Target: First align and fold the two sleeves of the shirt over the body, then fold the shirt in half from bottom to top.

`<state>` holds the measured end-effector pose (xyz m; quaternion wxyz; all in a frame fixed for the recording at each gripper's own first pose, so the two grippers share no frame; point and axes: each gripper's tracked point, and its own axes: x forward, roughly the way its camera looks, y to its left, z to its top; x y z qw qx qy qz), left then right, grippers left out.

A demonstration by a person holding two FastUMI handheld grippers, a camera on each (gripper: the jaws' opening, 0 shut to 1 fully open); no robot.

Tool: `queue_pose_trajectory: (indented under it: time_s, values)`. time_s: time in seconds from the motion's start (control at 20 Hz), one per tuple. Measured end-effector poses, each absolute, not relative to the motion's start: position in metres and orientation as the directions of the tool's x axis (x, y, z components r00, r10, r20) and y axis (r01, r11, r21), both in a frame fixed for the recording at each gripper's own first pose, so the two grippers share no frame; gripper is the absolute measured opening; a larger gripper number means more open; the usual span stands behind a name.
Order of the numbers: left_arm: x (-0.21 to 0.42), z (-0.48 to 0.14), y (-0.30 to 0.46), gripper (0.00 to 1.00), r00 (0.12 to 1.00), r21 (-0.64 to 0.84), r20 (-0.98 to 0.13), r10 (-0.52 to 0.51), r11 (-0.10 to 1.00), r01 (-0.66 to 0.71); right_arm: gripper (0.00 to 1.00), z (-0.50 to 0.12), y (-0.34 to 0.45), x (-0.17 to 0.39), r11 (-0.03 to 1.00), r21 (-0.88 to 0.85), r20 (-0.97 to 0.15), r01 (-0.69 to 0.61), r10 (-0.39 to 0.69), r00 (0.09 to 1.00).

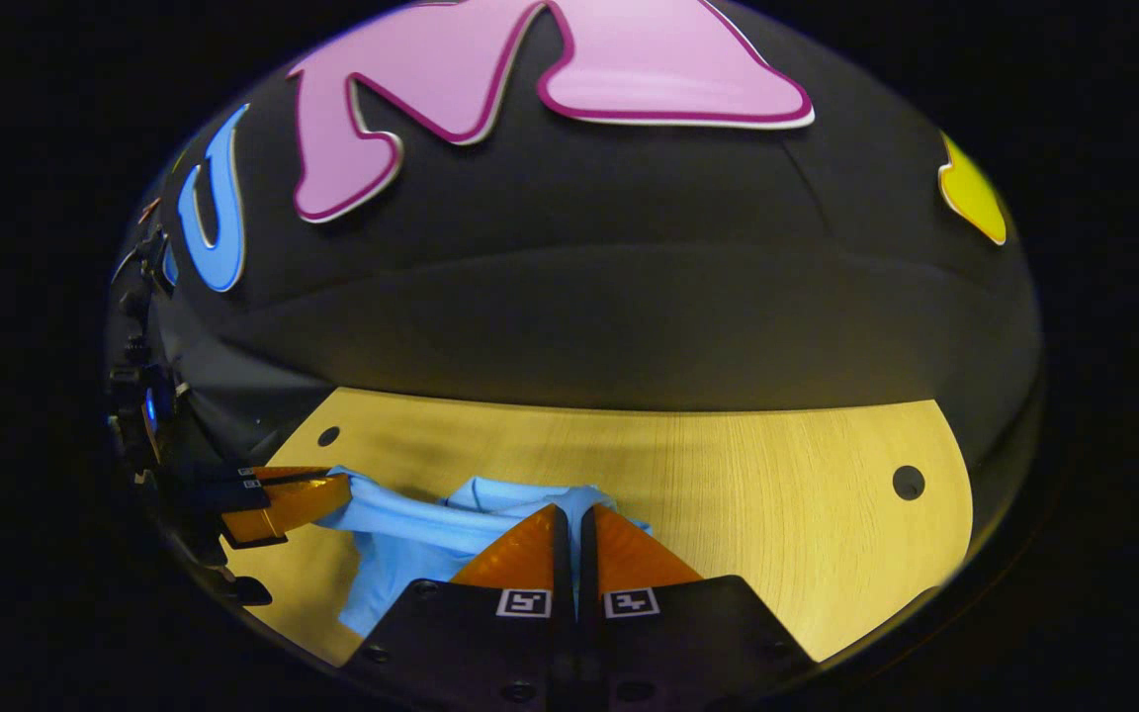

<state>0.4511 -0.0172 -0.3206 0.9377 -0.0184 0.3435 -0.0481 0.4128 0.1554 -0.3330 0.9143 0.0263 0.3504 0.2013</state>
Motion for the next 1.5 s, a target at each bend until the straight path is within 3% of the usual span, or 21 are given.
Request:
queue_pose_trajectory:
  time_s: [0.1,0.3,0.4,0.45,0.5,0.65,0.7,1.1,1.25,1.5]
  values:
    - [0.473,-0.335,-0.019,0.06,0.774,-0.104,-0.621,-0.128,0.991,0.080,0.05,-0.359,0.154,0.426,0.928,0.190,-0.650,-0.319,0.363,0.668]
    - [0.493,-0.377,-0.005,0.06,0.779,-0.060,-0.621,-0.083,0.996,0.058,0.05,-0.409,0.159,0.425,0.935,0.216,-0.711,-0.281,0.348,0.611]
    - [0.499,-0.384,0.002,0.10,0.791,-0.021,-0.611,-0.032,0.999,0.025,0.13,-0.418,0.156,0.423,0.941,0.179,-0.719,-0.288,0.325,0.615]
    - [0.502,-0.380,0.006,0.18,0.805,-0.006,-0.593,-0.015,1.000,0.014,0.10,-0.419,0.153,0.425,0.942,0.148,-0.711,-0.300,0.312,0.630]
    - [0.500,-0.372,0.005,0.39,0.817,-0.017,-0.576,-0.026,1.000,0.020,0.22,-0.415,0.150,0.426,0.944,0.129,-0.695,-0.305,0.305,0.651]
    - [0.483,-0.339,-0.001,1.00,0.850,-0.039,-0.525,-0.041,0.999,0.024,0.89,-0.385,0.150,0.414,0.948,0.123,-0.651,-0.295,0.301,0.697]
    - [0.472,-0.324,-0.005,0.98,0.862,-0.049,-0.505,-0.051,0.998,0.030,1.00,-0.375,0.146,0.408,0.951,0.114,-0.639,-0.286,0.291,0.712]
    - [0.357,-0.176,-0.013,0.99,0.948,-0.029,-0.313,-0.049,0.999,0.043,1.00,-0.227,0.126,0.321,0.951,0.024,-0.501,-0.309,0.279,0.819]
    - [0.289,-0.111,-0.013,0.98,0.971,-0.025,-0.232,-0.054,0.998,0.050,1.00,-0.165,0.116,0.253,0.951,0.046,-0.457,-0.306,0.293,0.840]
    - [0.206,-0.060,-0.034,0.98,0.980,0.007,-0.182,-0.082,0.996,0.085,1.00,-0.105,0.103,0.168,0.952,0.014,-0.378,-0.305,0.288,0.880]
